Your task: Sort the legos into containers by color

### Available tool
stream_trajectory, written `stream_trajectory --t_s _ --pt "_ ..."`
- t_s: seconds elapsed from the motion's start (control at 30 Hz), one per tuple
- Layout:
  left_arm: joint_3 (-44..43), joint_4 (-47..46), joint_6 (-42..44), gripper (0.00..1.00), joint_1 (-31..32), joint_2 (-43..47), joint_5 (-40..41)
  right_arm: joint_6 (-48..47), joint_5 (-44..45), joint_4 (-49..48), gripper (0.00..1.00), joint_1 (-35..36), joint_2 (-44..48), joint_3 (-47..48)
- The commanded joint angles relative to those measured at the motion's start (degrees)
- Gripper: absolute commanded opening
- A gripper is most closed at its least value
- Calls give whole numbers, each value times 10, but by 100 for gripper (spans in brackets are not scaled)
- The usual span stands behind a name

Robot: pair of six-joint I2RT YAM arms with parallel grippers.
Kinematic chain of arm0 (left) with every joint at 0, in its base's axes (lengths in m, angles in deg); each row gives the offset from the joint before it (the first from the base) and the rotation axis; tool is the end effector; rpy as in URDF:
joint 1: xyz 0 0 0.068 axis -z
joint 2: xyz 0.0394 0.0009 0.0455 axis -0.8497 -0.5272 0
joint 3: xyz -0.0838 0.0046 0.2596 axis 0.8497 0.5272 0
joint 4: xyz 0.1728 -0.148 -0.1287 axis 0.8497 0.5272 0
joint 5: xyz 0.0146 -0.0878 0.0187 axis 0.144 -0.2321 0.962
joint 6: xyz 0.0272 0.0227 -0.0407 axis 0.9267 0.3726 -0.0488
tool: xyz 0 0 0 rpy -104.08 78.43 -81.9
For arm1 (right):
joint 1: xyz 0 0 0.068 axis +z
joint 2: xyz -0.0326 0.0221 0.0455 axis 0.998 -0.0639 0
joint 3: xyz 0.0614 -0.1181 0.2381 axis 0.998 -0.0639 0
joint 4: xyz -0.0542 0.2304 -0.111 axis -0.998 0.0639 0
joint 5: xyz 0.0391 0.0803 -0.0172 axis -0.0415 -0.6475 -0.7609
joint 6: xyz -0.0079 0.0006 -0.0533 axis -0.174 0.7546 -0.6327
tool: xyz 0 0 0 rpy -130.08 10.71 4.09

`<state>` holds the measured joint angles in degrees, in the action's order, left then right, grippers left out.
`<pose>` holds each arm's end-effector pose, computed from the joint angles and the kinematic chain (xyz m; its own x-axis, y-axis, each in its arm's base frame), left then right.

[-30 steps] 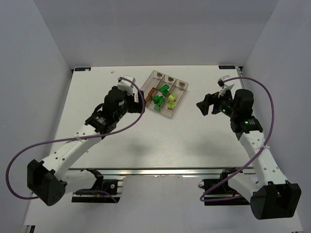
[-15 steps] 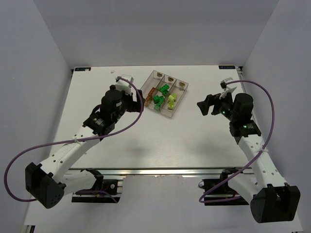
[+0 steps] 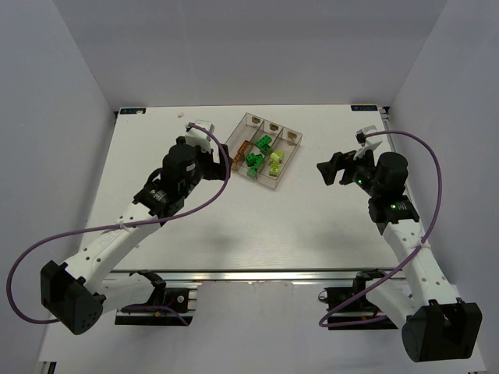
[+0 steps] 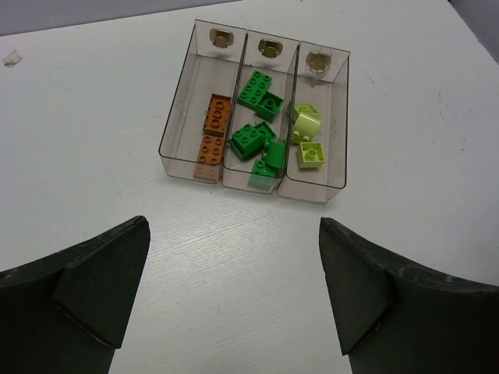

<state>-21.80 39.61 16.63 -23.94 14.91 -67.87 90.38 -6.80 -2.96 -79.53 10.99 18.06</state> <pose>0.2197 -0.1406 0.3434 -0.3307 0.0152 -0.9436 0.3369 0.9359 -0.1030 0.2180 0.0381 0.3227 -0.1730 0.0381 -0.9842 -0.4314 0.8953 0.1105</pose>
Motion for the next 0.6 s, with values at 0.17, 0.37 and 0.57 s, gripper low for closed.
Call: stream_trajectory --t_s 0.17,0.37,0.57 --pt "3 -11 12 98 -4 3 2 6 -2 -31 89 -2 8 1" --pt "6 -13 9 98 -8 8 -7 6 -9 -25 90 -2 0 4" --pt "9 -14 9 98 -8 9 0 7 -9 -27 90 -1 6 2"
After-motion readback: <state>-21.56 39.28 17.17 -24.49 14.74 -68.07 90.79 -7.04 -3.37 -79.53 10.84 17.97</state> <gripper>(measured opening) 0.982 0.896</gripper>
